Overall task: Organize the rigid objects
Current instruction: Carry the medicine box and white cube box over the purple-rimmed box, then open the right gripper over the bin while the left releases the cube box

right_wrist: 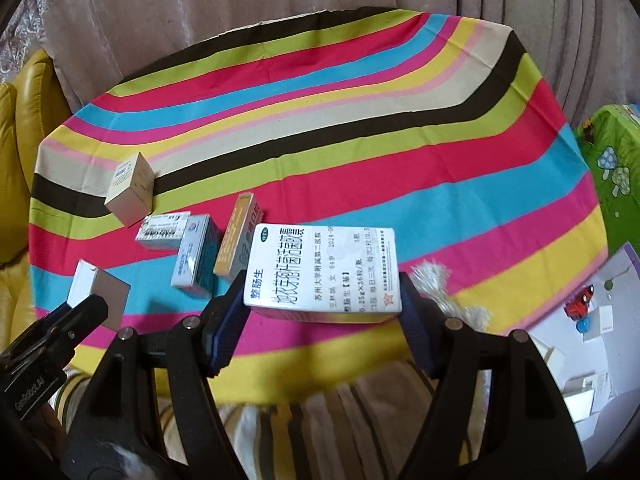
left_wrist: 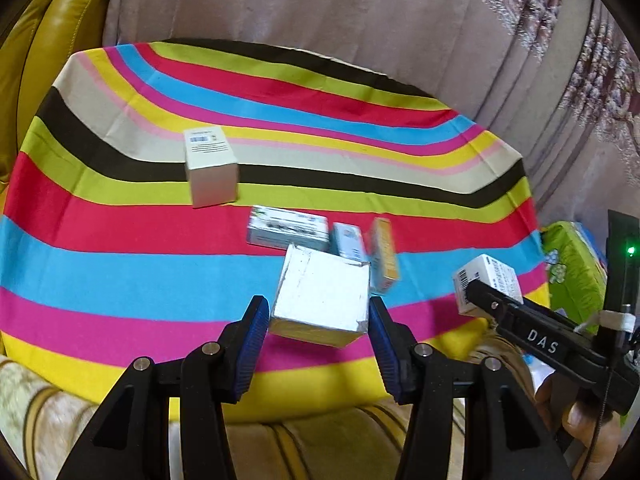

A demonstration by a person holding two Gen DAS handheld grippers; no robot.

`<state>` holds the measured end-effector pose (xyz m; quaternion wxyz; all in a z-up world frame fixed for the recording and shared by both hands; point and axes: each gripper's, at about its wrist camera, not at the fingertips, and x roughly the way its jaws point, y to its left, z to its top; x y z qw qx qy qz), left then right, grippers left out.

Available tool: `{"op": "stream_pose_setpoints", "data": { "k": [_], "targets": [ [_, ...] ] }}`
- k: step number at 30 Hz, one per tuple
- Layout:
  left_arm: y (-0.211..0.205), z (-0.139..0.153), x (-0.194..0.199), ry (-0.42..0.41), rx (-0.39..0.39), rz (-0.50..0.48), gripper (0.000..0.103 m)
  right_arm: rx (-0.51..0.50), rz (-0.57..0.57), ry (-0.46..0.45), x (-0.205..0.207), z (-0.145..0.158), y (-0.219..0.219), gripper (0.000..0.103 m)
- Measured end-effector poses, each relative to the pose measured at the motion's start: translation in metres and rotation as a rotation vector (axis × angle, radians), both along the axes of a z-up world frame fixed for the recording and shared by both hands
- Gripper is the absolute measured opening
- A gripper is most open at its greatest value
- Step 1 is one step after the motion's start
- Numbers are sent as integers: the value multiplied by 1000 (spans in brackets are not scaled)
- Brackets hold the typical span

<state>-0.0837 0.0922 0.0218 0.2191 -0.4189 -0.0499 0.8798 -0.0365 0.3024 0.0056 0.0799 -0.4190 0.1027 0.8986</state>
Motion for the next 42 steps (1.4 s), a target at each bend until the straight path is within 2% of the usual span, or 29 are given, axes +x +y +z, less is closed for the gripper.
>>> {"op": "stream_pose_setpoints", "data": {
  "k": [11, 20, 28, 34, 37, 38, 40, 41, 42],
  "targets": [
    [66, 12, 61, -2, 16, -173, 51, 18, -27, 5, 56, 10, 31, 73],
    [109, 11, 104, -23, 1, -281, 51, 16, -89, -3, 115, 8, 76, 73],
    [148, 8, 141, -14, 15, -440, 51, 35, -205, -15, 156, 9, 133, 73],
    [162, 6, 152, -21, 22, -513, 52, 46, -292, -36, 175, 6, 168, 73],
    [168, 4, 153, -26, 2, -534, 58, 44, -331, -46, 181, 5, 184, 74],
    [170, 2, 153, -28, -2, -532, 65, 44, -344, -48, 182, 6, 187, 74],
    [169, 2, 153, -30, 4, -533, 69, 44, -366, -48, 185, 7, 192, 75],
    [168, 2, 154, -26, 4, -532, 71, 46, -369, -48, 185, 8, 194, 76],
    [169, 2, 154, -24, 3, -530, 73, 51, -368, -49, 185, 9, 194, 82]
  ]
}}
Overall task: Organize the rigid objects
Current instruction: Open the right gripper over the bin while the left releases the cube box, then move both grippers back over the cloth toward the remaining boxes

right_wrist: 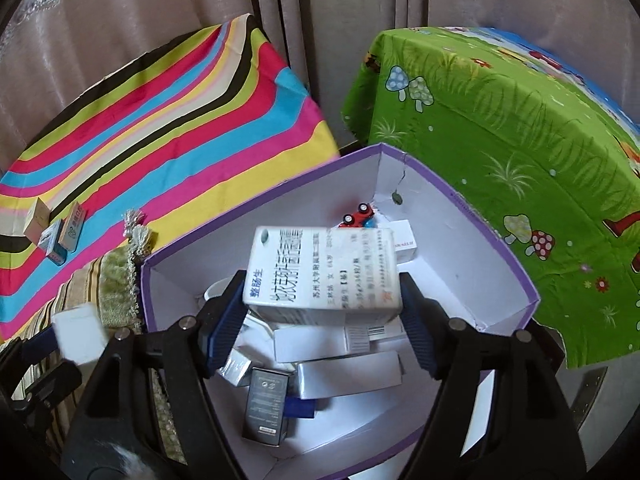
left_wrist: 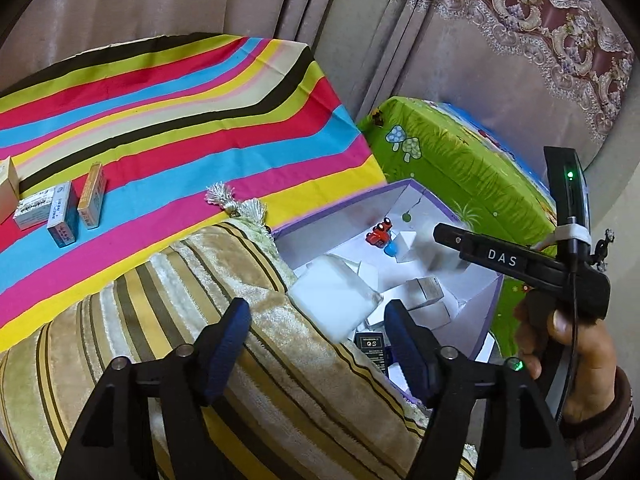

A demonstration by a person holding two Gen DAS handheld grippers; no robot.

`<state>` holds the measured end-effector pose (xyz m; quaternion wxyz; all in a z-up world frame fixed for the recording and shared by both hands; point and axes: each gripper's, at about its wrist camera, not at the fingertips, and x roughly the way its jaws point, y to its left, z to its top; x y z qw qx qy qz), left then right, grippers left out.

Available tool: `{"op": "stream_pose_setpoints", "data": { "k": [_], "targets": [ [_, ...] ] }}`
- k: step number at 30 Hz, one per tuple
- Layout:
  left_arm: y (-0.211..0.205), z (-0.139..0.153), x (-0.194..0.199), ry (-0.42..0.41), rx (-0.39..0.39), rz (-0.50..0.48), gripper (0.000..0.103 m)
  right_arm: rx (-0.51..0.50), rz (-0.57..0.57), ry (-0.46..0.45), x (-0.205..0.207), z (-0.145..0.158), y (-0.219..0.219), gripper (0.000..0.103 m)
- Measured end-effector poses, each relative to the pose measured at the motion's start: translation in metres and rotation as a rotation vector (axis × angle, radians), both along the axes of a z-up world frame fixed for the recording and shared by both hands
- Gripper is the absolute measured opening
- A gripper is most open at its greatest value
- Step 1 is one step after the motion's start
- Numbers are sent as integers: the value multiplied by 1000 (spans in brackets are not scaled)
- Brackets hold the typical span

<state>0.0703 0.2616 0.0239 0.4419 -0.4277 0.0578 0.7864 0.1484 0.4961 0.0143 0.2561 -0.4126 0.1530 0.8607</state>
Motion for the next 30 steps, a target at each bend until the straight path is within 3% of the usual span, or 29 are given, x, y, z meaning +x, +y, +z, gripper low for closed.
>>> {"op": "stream_pose_setpoints", "data": {
  "k": [1, 9, 18, 20, 24, 30],
  "targets": [
    [0, 0, 0, 2, -3, 1, 73, 11, 1, -2, 0, 1, -1, 87],
    [1, 3, 0, 42, -78, 68, 73, 167, 17, 36, -3, 20, -20, 94],
    [-15, 11, -8, 32, -10, 66, 73, 322, 50, 145, 0, 42, -43, 98],
    [-14, 12, -8, 53, -39, 60, 73, 327, 63, 151, -2, 41, -46, 98],
    [-27, 15, -13, 45, 6, 60, 73, 260, 126, 174, -4, 39, -51, 98],
    [-49, 17, -35, 38, 11, 164, 73, 194, 184, 167, -5, 31, -57, 98]
  ]
}}
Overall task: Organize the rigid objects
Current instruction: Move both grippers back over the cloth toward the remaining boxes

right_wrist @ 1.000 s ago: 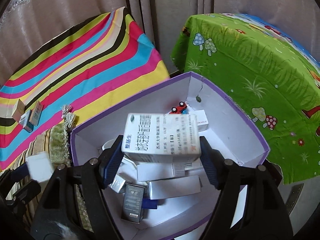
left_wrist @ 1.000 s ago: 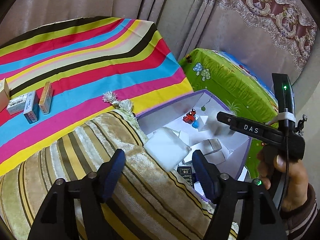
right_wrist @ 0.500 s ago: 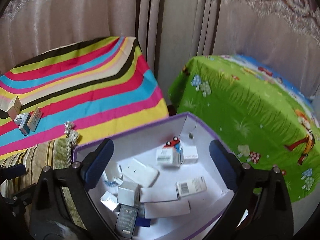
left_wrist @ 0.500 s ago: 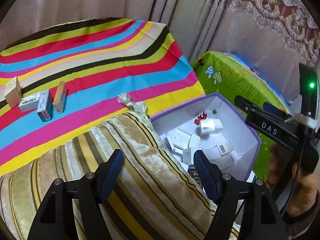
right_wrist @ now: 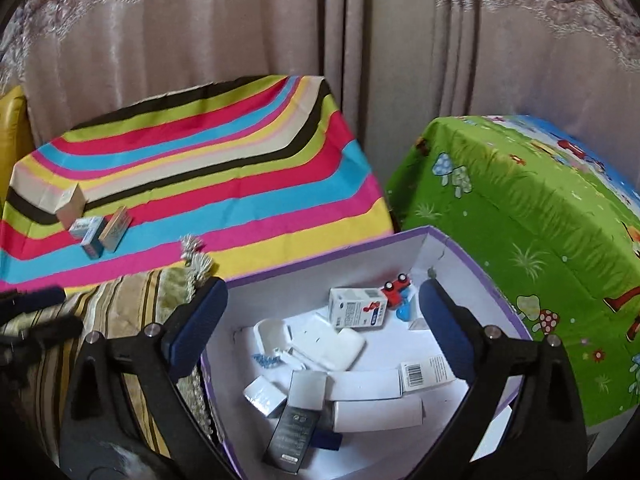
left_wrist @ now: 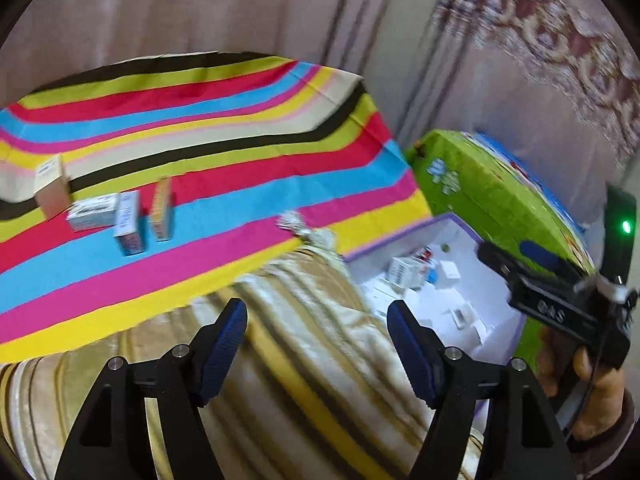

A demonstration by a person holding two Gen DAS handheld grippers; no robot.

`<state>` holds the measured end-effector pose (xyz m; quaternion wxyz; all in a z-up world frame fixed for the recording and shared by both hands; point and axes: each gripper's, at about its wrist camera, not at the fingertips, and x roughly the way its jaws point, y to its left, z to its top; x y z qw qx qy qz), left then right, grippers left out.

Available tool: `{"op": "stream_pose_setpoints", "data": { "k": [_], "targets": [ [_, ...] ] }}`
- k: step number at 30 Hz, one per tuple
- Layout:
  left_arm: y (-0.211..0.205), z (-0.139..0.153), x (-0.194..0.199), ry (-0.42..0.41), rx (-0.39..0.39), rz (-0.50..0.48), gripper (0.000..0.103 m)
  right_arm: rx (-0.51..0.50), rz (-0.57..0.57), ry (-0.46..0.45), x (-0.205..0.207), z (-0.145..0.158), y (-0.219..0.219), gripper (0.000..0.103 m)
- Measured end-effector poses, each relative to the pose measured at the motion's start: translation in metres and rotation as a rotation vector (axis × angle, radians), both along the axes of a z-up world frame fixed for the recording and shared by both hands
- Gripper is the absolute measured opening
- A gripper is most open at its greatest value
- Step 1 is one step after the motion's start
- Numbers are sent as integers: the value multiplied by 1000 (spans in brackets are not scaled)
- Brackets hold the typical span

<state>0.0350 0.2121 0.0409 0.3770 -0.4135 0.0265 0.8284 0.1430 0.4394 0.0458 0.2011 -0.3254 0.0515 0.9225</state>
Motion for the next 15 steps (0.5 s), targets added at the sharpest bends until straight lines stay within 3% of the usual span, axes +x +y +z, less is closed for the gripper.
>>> {"op": "stream_pose_setpoints", "data": {
  "k": [7, 15],
  "targets": [
    [-41, -10, -37, -89, 47, 155, 73, -50, 43, -30, -1, -9, -9, 98],
    [-72, -19, -71, -133, 36, 255, 63, -84, 98, -49, -12, -16, -25, 98]
  ]
}}
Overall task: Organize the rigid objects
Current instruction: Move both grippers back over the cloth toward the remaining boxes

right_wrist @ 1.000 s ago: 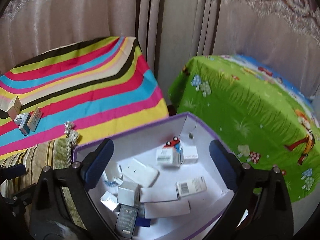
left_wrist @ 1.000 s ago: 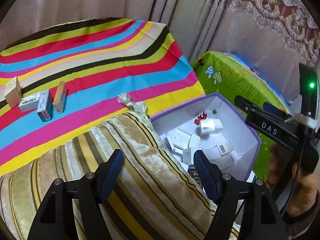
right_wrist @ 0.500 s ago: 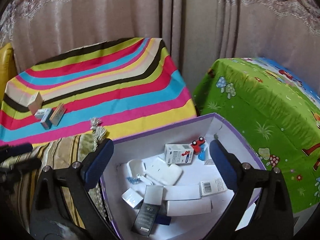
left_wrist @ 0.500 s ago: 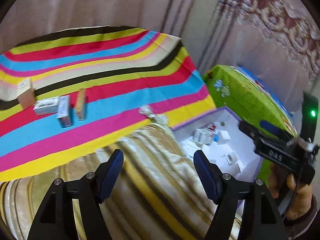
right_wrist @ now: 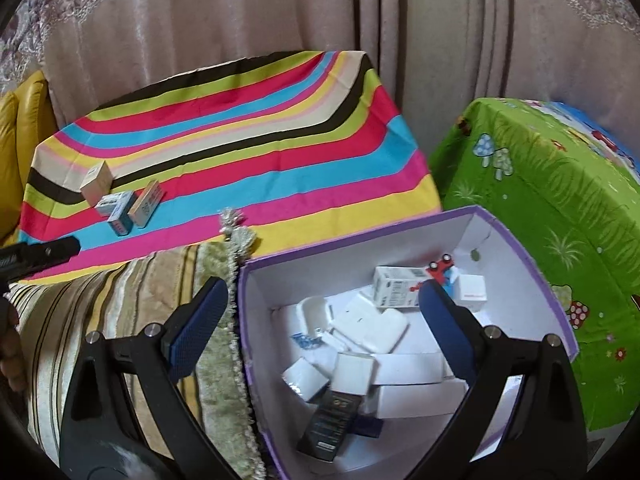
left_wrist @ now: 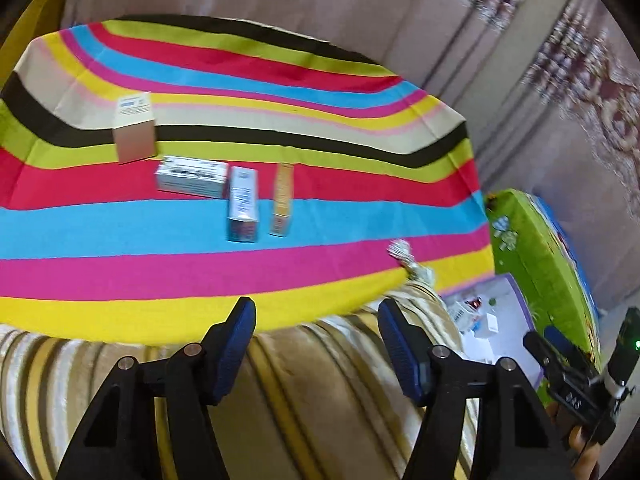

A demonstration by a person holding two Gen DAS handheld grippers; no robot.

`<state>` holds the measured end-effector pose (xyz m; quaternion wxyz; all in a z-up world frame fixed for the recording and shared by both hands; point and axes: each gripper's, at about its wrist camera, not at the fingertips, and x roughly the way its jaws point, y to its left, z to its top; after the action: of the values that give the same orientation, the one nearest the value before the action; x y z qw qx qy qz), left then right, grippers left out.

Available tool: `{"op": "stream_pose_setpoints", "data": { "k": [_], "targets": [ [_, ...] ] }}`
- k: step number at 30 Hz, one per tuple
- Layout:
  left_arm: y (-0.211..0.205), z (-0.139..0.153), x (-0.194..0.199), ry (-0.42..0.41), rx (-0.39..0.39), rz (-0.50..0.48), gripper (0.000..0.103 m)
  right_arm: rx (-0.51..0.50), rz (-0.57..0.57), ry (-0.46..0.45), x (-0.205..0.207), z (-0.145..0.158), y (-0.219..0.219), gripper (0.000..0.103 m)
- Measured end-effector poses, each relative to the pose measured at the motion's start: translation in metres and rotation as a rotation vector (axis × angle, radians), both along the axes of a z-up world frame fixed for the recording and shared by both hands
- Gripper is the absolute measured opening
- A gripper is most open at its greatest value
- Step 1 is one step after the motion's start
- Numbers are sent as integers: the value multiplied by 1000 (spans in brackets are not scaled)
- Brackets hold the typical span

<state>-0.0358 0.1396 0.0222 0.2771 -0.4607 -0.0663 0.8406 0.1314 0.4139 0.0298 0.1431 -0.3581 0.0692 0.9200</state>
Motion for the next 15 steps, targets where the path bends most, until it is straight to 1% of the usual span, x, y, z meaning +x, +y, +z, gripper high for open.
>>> {"op": "stream_pose_setpoints", "data": {
  "k": [4, 8, 15],
  "targets": [
    [-4, -2, -20, -10, -27, 11, 61, -25, 30, -26, -11, -5, -9, 98],
    [-7, -6, -44, -25, -53, 40, 57, -38, 71, -29, -20, -8, -22, 98],
    [8, -22, -80, -73, -101, 30, 57, -63, 100, -56, -42, -12, -36, 98]
  ]
}}
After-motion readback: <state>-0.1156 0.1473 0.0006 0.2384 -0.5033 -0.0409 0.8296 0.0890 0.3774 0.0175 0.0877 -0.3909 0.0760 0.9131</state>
